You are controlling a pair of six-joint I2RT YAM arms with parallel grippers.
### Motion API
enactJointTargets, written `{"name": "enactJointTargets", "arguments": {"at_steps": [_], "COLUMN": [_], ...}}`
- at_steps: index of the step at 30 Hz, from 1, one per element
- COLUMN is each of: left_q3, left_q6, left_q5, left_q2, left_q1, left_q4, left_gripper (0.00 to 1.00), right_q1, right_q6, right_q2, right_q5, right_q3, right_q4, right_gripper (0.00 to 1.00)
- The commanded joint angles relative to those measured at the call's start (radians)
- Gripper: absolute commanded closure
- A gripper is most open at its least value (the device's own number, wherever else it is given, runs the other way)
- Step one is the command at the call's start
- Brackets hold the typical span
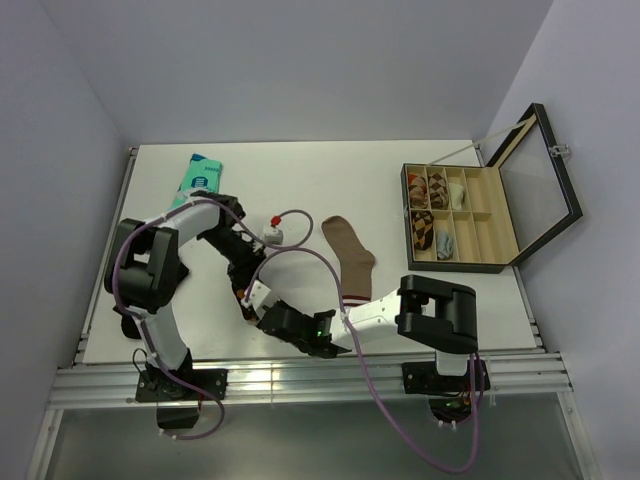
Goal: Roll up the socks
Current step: Roll the sock at the center of the board.
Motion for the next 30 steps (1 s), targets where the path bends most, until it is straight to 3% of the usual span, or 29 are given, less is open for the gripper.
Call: {"name": "enactJointTargets", "arguments": {"at_steps": [1,7,16,30], "left_q3": [0.034,0.003,-0.045,-0.080], "left_q6": [-0.093,-0.252,-0.353,-0.312], "left_q5": [-0.002,-0.090,-0.210,-0.211], "left_q2": [-0.056,-0.154,-0.176,-0.099], "left_q1": [0.036,0.104,0.136,0.156], "left_q4": [0.044,0.233,0.334,0.304], "left_gripper": [0.58,0.57,0.54,0.47], "right_q1": [0.003,0.005,0.003,0.003], "right_q6": [0.018,0.023,0.028,0.032], "right_q2": [0.035,0.046,0.049,0.061], "right_q5": [-0.007,-0.015,-0.021,-0.024], "right_q3": [0.013,0.022,0.027,0.036], "right_q4": [-0.060,-0.073,-0.084,-0.098], "right_gripper": [1.00,1.00,1.00,1.00]}}
